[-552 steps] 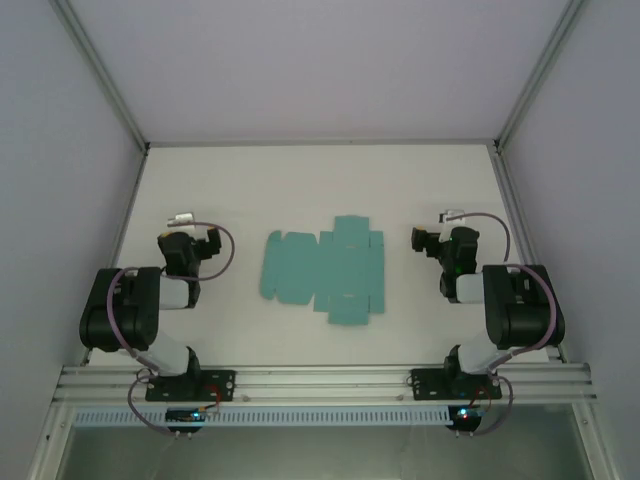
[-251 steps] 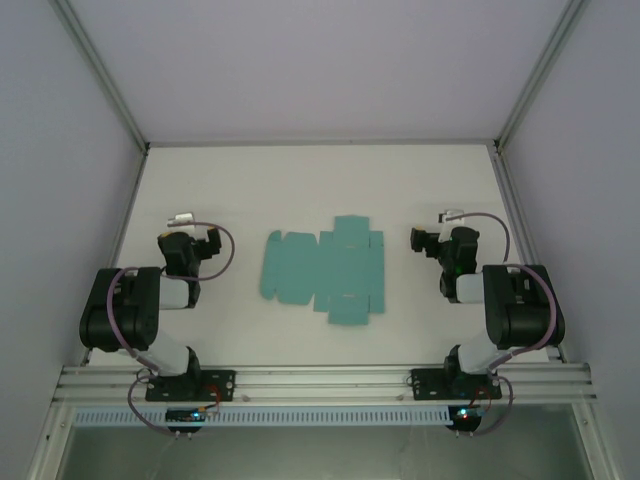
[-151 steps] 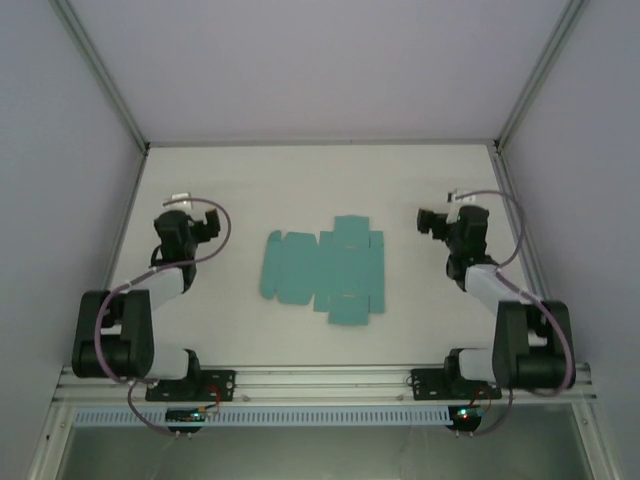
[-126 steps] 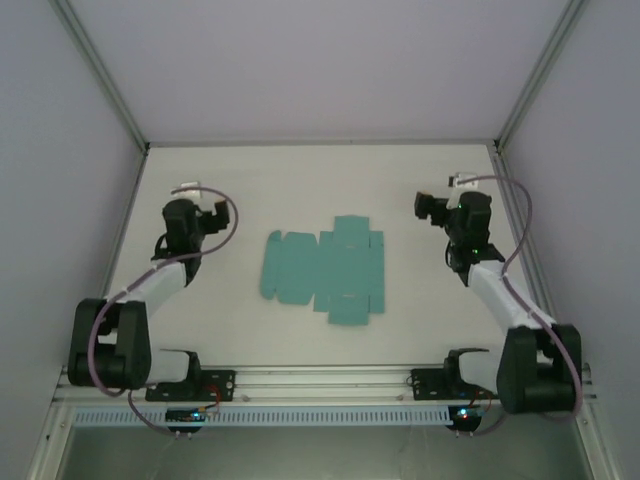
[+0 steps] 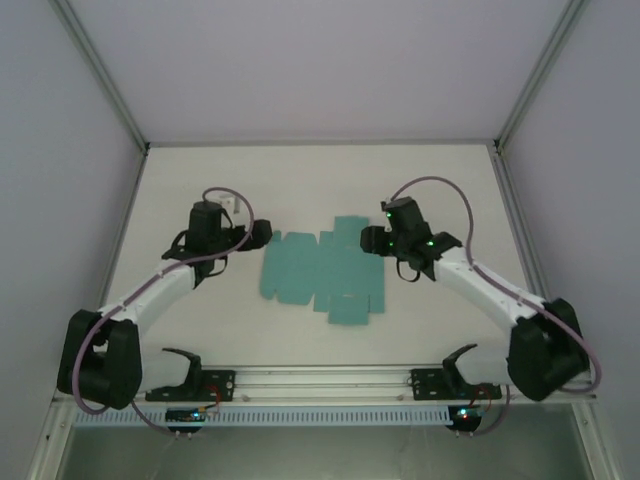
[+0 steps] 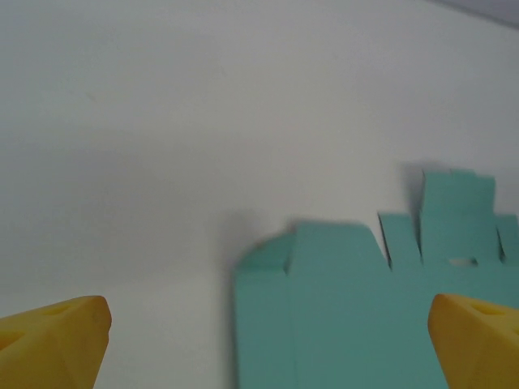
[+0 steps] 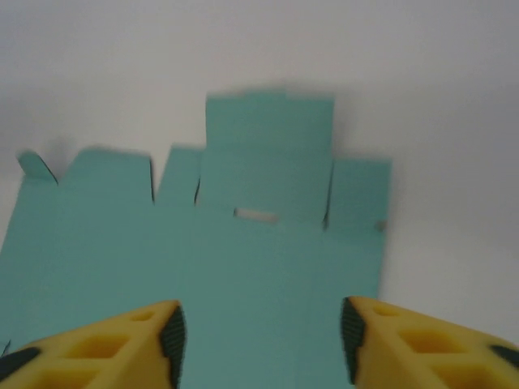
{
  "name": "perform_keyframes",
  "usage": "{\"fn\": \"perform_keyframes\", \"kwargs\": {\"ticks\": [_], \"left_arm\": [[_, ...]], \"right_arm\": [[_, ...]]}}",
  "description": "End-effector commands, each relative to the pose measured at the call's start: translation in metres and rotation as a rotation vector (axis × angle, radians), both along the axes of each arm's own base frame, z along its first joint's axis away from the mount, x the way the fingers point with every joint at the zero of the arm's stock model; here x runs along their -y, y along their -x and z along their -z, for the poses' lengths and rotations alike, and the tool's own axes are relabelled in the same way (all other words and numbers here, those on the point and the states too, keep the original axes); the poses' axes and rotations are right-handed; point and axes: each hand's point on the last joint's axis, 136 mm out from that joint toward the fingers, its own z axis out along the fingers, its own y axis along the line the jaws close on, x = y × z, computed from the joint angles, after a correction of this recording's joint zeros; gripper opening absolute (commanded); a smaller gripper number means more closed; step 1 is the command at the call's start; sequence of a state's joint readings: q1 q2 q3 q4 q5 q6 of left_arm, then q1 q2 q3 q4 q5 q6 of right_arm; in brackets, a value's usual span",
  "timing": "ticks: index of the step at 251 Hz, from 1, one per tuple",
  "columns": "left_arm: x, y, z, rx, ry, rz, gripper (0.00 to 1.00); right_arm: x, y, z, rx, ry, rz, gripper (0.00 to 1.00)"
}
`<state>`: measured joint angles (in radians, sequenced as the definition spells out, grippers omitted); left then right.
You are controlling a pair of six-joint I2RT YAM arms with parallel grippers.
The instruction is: Assemble paper box
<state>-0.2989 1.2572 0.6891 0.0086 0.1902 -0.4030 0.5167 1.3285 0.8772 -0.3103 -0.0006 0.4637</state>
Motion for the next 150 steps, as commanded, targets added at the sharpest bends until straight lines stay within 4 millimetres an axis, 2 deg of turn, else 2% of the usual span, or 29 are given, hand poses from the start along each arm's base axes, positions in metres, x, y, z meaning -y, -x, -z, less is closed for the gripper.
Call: {"fn": "perform_keyframes", "kwargs": {"ticks": [1,31,60,83,121,150], "left_arm": [[0.012,0.018,0.022,-0.118,0.066,0.041,1.00],[0.014,0.027,0.042,-0.182,0.070,0.053,1.00],[0.020,0.034,0.052,-0.209,0.085,0.094,1.00],[0.025,0.038,0.059,-0.225,0.100,0.129,1.00],[0.036,0.039,0.073,-0.262,0.146,0.173,1.00],[0.047,0.036,0.078,-0.276,0.193,0.214,0.93]], "right_arm": [[-0.008,0.015,0.036,-0.132,0.023,-0.027,0.49],[-0.011,0.022,0.072,-0.213,0.028,-0.026,0.40],[-0.008,0.024,0.101,-0.264,0.027,-0.030,0.40],[0.002,0.026,0.123,-0.299,0.065,-0.020,0.40],[0.008,0.030,0.143,-0.351,0.063,-0.026,0.38],[0.008,0.032,0.150,-0.352,0.067,-0.040,0.38]]}}
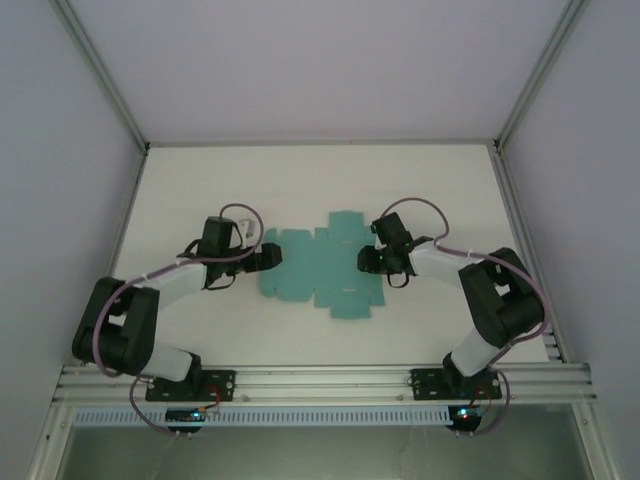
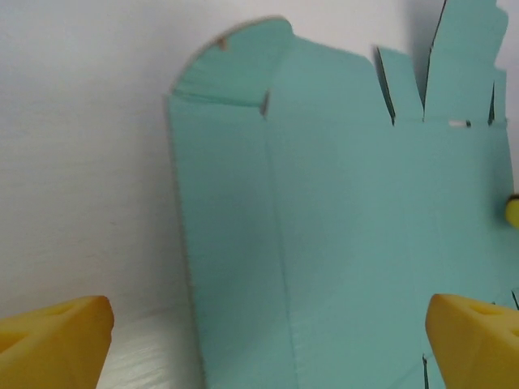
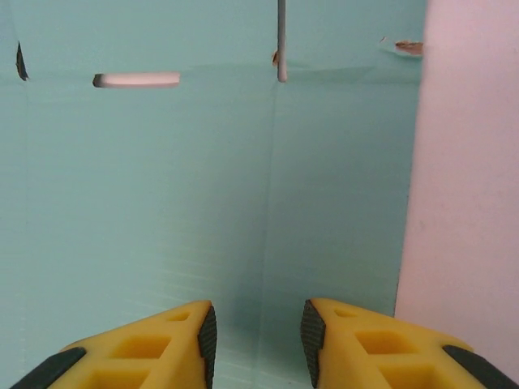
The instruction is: Assemble paper box
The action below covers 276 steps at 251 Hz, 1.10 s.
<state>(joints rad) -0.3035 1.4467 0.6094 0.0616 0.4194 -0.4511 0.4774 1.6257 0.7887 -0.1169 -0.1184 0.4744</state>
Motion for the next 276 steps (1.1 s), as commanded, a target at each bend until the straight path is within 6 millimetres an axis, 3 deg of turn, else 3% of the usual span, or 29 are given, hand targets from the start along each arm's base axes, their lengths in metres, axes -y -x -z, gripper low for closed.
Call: {"fn": "perform_keyframes", "kwargs": {"ticks": [1,32,60,104,123,153,181,208,242,276], "left_arm": [[0.018,0.000,-0.001,-0.001,0.091,0.063,0.93],[0.030,-0.004,-0.004,0.003,0.163,0.091,0.80],[0.034,-0.009,-0.005,0.017,0.198,0.090,0.60],[0.035,-0.015,-0.015,0.054,0.224,0.071,0.00],[0.034,-0.015,-0.027,0.079,0.243,0.058,0.00],[0.034,-0.009,-0.056,0.143,0.305,0.047,0.00],[0.035,0.002,-0.093,0.206,0.380,0.056,0.00],[0.035,0.017,-0.134,0.285,0.447,0.089,0.00],[0.030,0.035,-0.178,0.368,0.509,0.095,0.00],[0.024,0.052,-0.212,0.430,0.584,0.087,0.00]], "right_arm": [[0.014,0.031,0.042,-0.135,0.064,-0.026,0.38],[0.017,0.032,0.044,-0.137,0.077,-0.030,0.38],[0.021,0.031,0.044,-0.127,0.091,-0.027,0.38],[0.020,0.027,0.031,-0.078,0.074,-0.054,0.39],[0.024,0.021,0.011,-0.037,0.072,-0.049,0.42],[0.029,0.010,-0.041,0.097,0.029,-0.034,0.59],[0.042,0.008,-0.091,0.207,-0.058,0.013,0.75],[0.047,0.015,-0.126,0.281,-0.229,-0.003,0.86],[0.043,0.027,-0.161,0.340,-0.428,-0.069,0.89],[0.032,0.037,-0.177,0.355,-0.534,-0.161,0.89]]}}
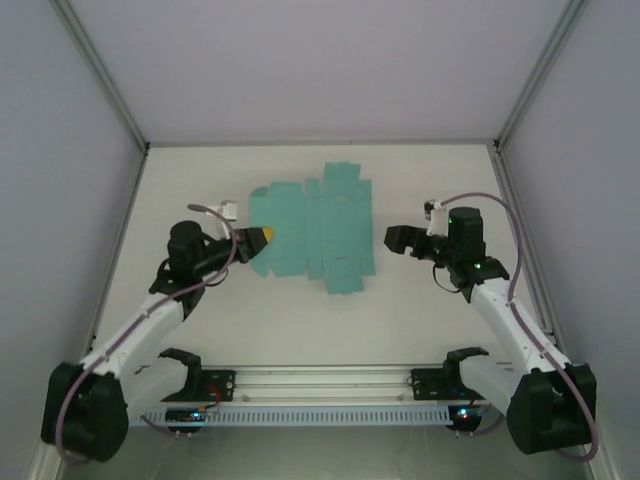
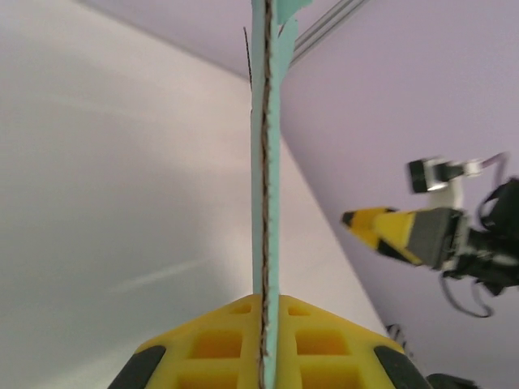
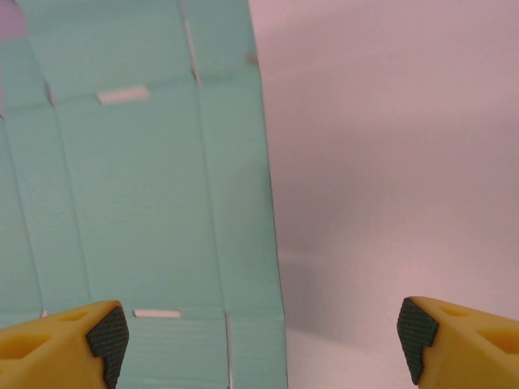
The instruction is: Assemble paper box
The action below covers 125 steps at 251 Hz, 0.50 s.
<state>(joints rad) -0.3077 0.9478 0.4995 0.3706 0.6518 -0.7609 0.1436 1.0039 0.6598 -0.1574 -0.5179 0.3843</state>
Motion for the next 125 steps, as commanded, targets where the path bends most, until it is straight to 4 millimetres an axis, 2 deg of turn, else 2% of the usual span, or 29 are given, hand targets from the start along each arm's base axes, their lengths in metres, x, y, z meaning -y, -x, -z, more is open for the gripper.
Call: {"fn": "perform_keyframes", "kwargs": {"ticks": [1,39,74,94,112,125], "left_arm": [[-0.002,0.016,-0.030,0.032,0.091,0.023,0.00],[-0.002,0.029,-0.052,0.067,0.147,0.046,0.00],[0.000,0.028,-0.054,0.050,0.149,0.063,0.00],[0.004,0.029,-0.059,0.057,0.173,0.093,0.00],[0.003,0.028,-0.061,0.060,0.180,0.088,0.00],[0.003,0.029,-0.062,0.071,0.181,0.088,0.00]], "right_arm": [[-0.026,0.021,-0.015,0.008,-0.140,-0.179,0.89],[-0.041,0.023,-0.029,0.032,-0.225,-0.285,0.83],[-0.050,0.019,-0.043,0.093,-0.264,-0.355,0.78],[-0.053,0.017,-0.046,0.079,-0.283,-0.387,0.72],[-0.056,0.015,-0.048,0.080,-0.296,-0.412,0.63],[-0.057,0.014,-0.049,0.084,-0.301,-0.424,0.62]]}}
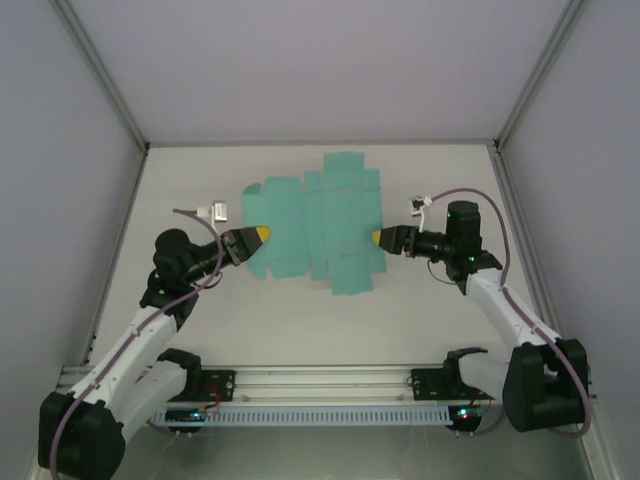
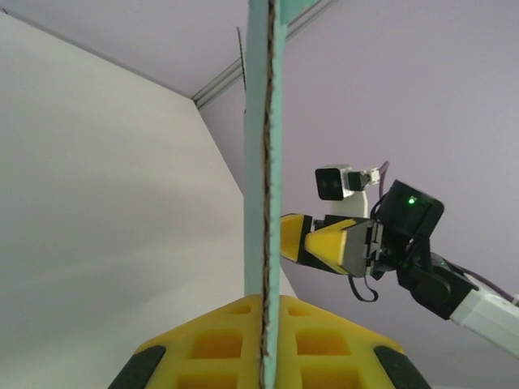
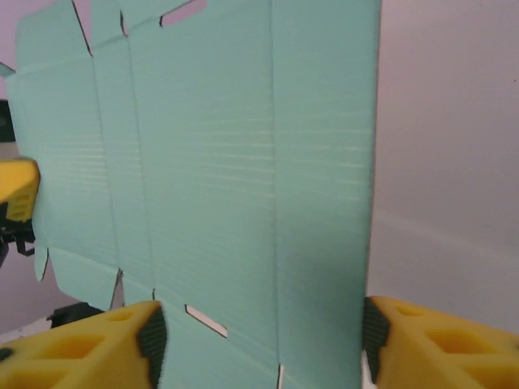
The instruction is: Assemble paper box
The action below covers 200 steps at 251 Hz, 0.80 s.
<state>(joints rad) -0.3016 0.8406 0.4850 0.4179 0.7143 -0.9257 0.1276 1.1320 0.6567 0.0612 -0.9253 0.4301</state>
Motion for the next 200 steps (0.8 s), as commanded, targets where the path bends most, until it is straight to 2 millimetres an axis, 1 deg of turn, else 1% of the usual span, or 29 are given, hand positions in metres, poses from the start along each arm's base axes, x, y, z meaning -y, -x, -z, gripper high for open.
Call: {"fn": "perform_keyframes", "kwargs": {"ticks": [1,22,48,80,84,95,124,140,171,190,200], "left_arm": [[0.003,0.006,-0.027,0.077,0.046,0.037,0.00],[0.003,0.010,-0.032,0.091,0.063,0.046,0.00],[0.001,0.013,-0.036,0.098,0.052,0.042,0.00],[0.000,0.017,-0.038,0.108,0.055,0.039,0.00],[0.000,0.017,-0.039,0.108,0.058,0.039,0.00],[0.000,0.017,-0.039,0.106,0.061,0.041,0.00],[-0.001,0.017,-0.036,0.100,0.053,0.029,0.00],[-0.002,0.016,-0.034,0.097,0.051,0.024,0.00],[-0.002,0.014,-0.030,0.090,0.046,0.016,0.00],[-0.003,0.012,-0.026,0.085,0.034,0.002,0.00],[-0.004,0.011,-0.024,0.079,0.028,-0.007,0.00]], "right_arm": [[-0.011,0.004,-0.025,0.061,-0.065,-0.102,0.62],[-0.010,0.004,-0.018,0.010,-0.055,-0.097,0.62],[0.003,-0.003,-0.006,-0.010,-0.022,-0.036,0.63],[0.003,-0.008,-0.009,0.012,-0.031,-0.044,0.62],[0.002,-0.008,-0.010,0.012,-0.037,-0.050,0.61],[-0.001,-0.007,-0.012,0.008,-0.053,-0.066,0.51],[-0.007,-0.002,-0.022,0.030,-0.105,-0.112,0.34],[-0.008,0.001,-0.029,0.050,-0.132,-0.129,0.30],[-0.011,0.009,-0.039,0.076,-0.164,-0.161,0.27],[-0.011,0.011,-0.039,0.082,-0.163,-0.165,0.20],[-0.011,0.012,-0.040,0.087,-0.162,-0.165,0.14]]}}
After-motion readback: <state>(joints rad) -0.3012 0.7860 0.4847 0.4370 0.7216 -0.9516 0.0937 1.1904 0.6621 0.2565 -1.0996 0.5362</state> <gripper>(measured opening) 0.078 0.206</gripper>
